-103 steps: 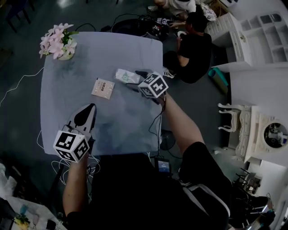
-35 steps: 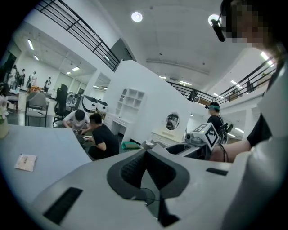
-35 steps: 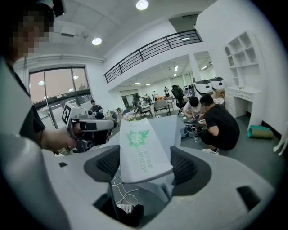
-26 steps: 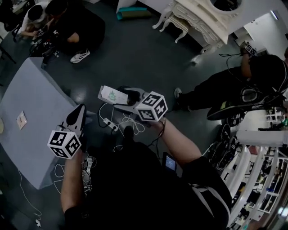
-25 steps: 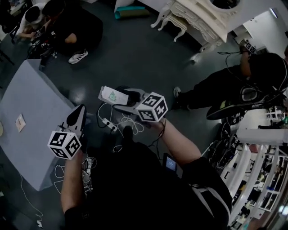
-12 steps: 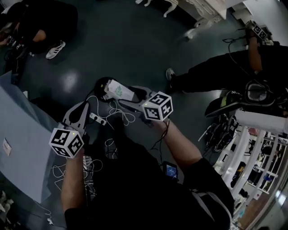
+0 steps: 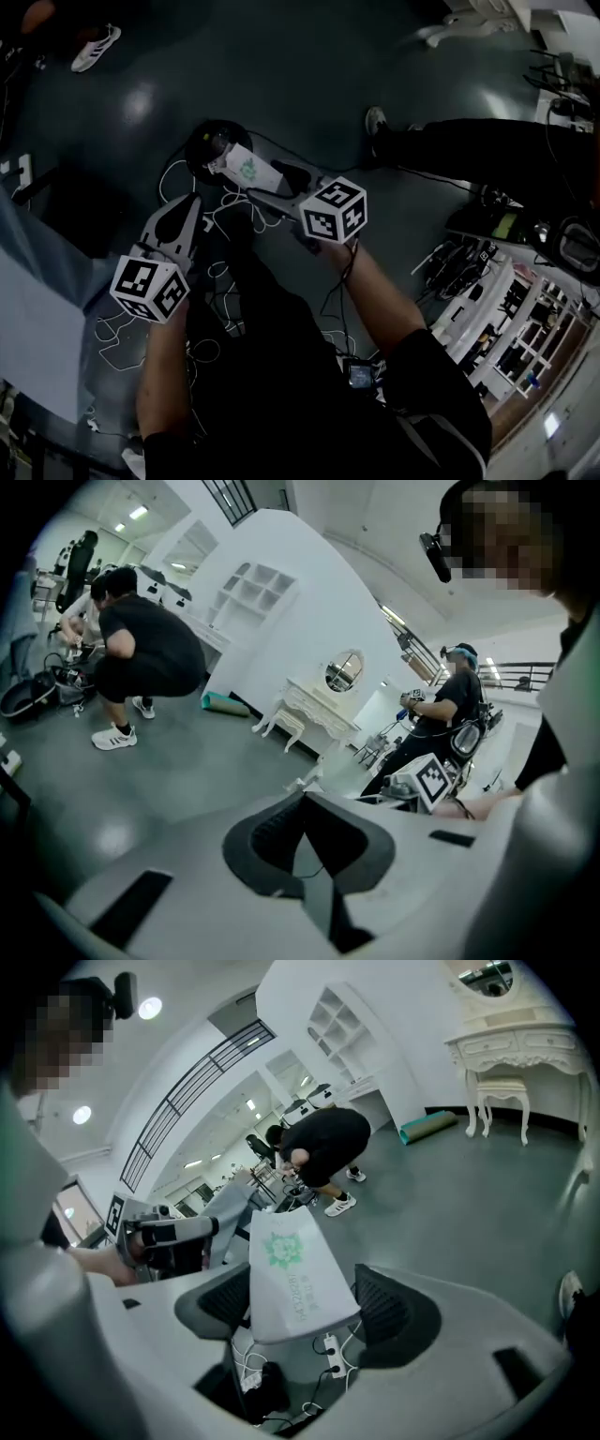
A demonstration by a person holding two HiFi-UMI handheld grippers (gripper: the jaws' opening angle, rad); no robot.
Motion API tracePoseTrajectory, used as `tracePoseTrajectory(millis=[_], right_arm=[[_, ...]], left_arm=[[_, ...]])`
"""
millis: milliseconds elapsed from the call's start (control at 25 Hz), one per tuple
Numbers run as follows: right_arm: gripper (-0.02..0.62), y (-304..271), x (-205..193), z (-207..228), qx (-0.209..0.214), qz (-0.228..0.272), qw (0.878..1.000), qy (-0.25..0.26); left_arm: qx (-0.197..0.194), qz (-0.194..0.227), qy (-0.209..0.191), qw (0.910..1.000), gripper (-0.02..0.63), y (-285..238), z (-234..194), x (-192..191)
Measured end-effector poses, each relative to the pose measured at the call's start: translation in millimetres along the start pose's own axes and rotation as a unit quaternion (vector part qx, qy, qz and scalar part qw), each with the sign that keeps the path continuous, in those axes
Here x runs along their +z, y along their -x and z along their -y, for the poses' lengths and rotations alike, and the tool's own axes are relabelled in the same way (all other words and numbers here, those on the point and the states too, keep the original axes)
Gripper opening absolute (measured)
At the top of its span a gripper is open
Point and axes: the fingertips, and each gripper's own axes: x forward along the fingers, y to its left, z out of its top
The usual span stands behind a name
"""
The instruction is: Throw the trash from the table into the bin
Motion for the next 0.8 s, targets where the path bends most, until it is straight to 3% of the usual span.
tracePoseTrajectory(millis=[240, 560, 800], right_arm=[[0.345, -50.9, -40.0, 51.9, 0.001, -0.029, 0.999, -0.020], [0.345, -144.9, -111.2, 120.5, -0.001, -0.097, 0.995, -0.038], [0.345, -184.3, -157.8, 157.9, -0.061, -0.110, 0.988, -0.087]], left_arm=[[0.004, -0.011, 0.030, 0.9995, 0.014, -41.7, -42.2, -38.0], [0.017, -0.058, 0.042, 0.9973, 0.014, -83.8, -111.9, -123.9], [0.033, -0.055, 0.080, 0.9948, 0.014, -87.9, -134.4, -168.8]])
